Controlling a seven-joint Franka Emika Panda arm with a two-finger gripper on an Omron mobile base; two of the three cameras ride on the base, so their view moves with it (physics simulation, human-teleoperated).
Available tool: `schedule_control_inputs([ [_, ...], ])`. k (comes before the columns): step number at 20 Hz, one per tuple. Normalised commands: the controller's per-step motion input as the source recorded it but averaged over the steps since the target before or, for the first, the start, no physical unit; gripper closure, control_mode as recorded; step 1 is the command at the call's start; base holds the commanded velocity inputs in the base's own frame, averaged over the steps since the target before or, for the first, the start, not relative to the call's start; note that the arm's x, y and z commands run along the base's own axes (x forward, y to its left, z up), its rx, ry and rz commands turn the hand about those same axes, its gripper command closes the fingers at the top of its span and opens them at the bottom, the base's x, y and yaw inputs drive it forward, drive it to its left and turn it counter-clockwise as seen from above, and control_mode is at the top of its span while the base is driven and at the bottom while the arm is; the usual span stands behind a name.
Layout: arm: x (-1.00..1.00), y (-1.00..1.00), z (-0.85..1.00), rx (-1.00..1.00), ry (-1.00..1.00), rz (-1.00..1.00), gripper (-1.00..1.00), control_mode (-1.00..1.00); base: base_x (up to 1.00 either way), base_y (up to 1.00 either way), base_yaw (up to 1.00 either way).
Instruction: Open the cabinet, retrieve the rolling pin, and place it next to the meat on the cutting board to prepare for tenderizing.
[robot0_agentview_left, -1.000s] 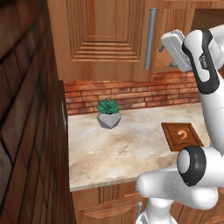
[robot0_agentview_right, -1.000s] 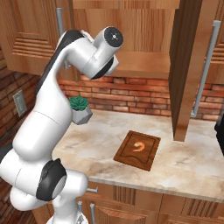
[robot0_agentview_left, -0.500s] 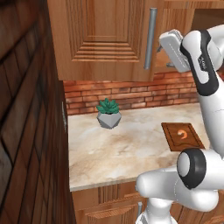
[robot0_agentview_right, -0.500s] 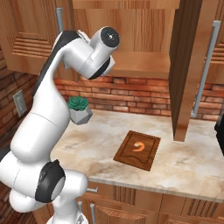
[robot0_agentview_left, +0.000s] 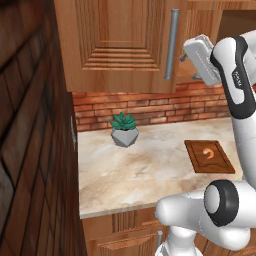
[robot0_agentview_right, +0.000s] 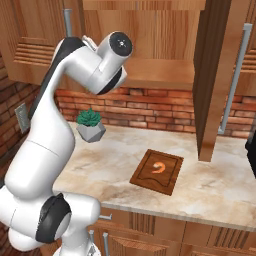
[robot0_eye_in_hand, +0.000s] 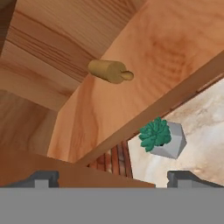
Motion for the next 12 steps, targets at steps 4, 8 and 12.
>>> schedule_control_inputs([
  [4,0.00,-0.10,0.00,0.05,0.00,0.02,-1.00,-1.00,0.00,0.00,0.00],
  [8,0.06,-0.29,-0.01,0.06,0.00,0.01,-1.00,-1.00,0.00,0.00,0.00],
  [12,0.18,-0.29,0.00,0.06,0.00,0.00,-1.00,-1.00,0.00,0.00,0.00],
])
